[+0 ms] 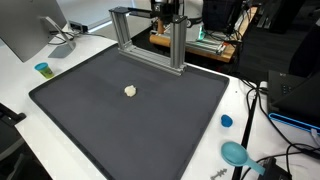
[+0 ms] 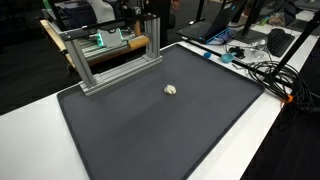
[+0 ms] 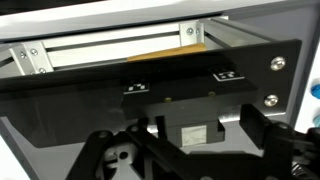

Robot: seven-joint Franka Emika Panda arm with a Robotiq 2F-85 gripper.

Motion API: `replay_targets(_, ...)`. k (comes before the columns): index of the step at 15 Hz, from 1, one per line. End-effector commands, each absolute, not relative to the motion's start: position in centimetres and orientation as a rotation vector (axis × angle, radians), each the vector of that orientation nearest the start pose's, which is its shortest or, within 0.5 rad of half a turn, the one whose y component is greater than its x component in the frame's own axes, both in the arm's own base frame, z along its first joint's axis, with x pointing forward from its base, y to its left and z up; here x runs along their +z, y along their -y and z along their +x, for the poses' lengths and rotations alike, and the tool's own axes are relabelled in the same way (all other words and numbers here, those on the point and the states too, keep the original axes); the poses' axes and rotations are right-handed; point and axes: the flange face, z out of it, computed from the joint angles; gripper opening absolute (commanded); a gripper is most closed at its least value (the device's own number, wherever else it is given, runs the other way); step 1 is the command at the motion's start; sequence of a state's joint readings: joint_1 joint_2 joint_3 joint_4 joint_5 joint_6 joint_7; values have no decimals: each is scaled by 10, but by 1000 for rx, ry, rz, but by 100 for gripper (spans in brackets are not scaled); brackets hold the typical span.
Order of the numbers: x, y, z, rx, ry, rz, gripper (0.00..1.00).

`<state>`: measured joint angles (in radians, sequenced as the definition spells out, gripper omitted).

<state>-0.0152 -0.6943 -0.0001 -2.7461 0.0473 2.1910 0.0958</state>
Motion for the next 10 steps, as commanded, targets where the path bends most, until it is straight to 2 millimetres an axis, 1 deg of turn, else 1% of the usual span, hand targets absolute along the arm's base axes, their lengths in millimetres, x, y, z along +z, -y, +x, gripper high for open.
replay_targets(1, 433, -7, 336, -169, -252, -3077, 90)
replay_targets(3, 433, -12, 334, -156, -258, -3093, 89)
replay_targets(6, 434, -15, 335, -167, -278, -3123, 82)
replay_targets(7, 434, -14, 336, -179, -313, -3136, 88)
replay_targets(8, 436, -12, 337, -185, -337, -3145, 87)
replay_targets(9, 437, -13, 336, -184, -351, -3150, 84)
replay_targets(10, 437, -14, 335, -176, -364, -3157, 72)
